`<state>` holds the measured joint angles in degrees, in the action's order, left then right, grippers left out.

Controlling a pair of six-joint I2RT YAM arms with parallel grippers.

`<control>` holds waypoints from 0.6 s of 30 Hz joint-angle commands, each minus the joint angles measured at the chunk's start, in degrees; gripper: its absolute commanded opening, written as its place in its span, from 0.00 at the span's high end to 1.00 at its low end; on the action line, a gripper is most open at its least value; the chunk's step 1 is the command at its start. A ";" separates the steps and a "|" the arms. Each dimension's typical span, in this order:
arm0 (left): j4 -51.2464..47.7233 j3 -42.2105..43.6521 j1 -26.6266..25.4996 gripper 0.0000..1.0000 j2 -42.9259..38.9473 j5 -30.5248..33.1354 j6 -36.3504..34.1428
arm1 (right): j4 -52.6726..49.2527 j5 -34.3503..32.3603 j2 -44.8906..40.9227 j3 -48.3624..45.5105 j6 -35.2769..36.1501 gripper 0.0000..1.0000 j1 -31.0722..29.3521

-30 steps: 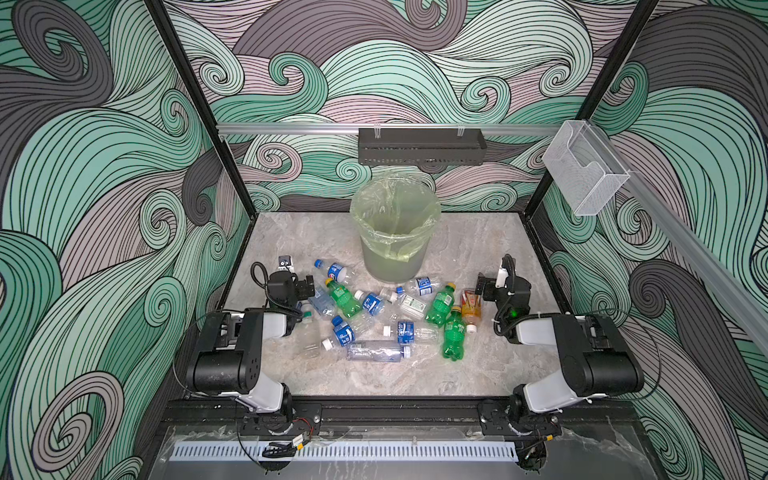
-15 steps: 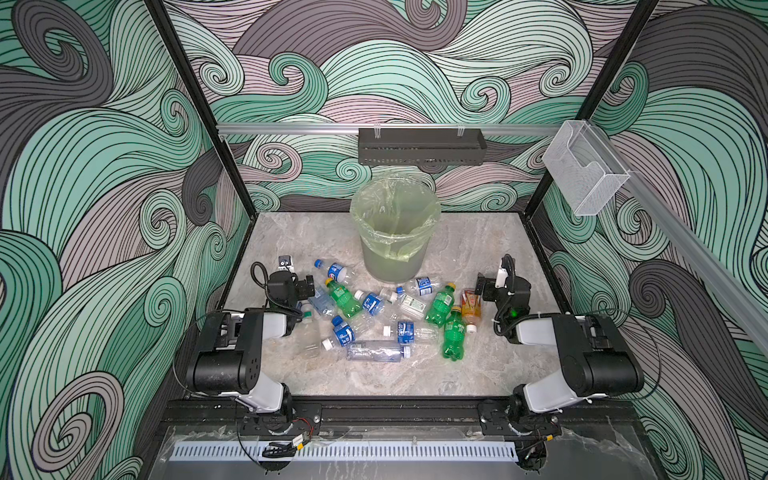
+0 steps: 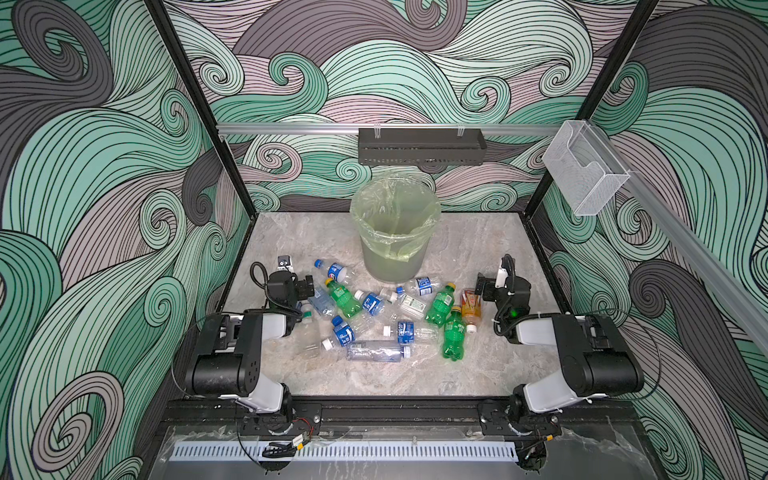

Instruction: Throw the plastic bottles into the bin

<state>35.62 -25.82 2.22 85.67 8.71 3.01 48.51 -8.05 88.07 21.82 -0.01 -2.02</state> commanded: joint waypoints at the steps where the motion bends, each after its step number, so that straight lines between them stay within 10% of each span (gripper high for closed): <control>1: -5.82 -1.98 -0.02 0.02 -7.02 2.98 2.13 | -3.38 -1.57 -4.18 1.48 0.19 0.00 -0.09; 18: -50.14 -19.50 -0.34 0.01 -25.21 -4.17 11.43 | -69.40 -3.25 -21.95 22.47 -15.40 0.01 -2.88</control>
<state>-3.14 -43.31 2.17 61.93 8.73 12.67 -2.57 -11.84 66.13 41.45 -11.00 -4.40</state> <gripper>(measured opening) 0.986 0.994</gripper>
